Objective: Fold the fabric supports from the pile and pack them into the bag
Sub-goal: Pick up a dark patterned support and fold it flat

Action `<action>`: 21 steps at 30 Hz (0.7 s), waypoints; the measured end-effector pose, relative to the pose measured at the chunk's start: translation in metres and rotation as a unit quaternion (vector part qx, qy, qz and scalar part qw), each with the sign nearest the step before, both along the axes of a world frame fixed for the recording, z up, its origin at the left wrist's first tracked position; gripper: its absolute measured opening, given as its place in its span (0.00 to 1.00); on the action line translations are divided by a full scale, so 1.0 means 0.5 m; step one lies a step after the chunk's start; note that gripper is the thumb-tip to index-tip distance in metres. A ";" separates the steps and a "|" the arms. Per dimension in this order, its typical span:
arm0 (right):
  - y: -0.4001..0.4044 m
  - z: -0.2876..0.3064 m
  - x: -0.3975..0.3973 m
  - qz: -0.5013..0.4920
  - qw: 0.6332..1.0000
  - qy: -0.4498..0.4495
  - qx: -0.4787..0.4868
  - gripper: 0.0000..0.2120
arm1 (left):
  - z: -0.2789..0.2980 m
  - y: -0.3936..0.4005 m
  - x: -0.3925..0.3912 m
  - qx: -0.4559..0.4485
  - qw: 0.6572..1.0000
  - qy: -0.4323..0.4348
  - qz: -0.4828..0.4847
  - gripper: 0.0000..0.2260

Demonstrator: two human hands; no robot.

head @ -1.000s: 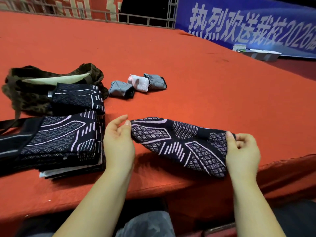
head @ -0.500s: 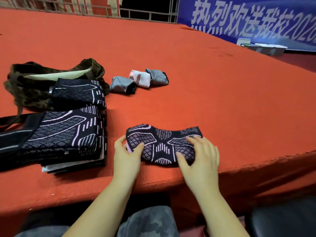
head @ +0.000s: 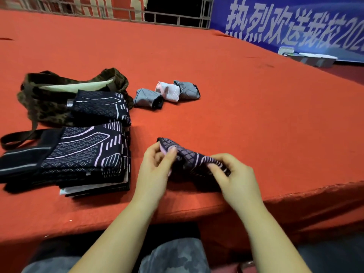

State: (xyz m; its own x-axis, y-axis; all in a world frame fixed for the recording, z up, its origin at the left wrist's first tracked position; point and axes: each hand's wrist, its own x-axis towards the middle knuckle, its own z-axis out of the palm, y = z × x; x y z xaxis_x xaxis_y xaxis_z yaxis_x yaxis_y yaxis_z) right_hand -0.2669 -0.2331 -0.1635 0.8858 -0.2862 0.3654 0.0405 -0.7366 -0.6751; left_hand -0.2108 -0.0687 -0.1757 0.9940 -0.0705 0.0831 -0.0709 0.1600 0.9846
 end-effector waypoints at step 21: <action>-0.055 0.103 -0.036 0.088 0.992 0.085 0.043 0.04 | 0.063 0.043 -0.035 -0.048 0.995 -0.054 -0.066 0.05</action>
State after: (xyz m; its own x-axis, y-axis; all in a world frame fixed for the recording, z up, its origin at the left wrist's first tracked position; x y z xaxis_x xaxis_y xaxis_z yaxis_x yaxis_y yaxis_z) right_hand -0.2847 -0.2608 -0.1117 0.9714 -0.1459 0.1872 0.0428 -0.6682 -0.7427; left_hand -0.2283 -0.0473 -0.1440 0.9615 -0.1873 0.2012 -0.1469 0.2683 0.9521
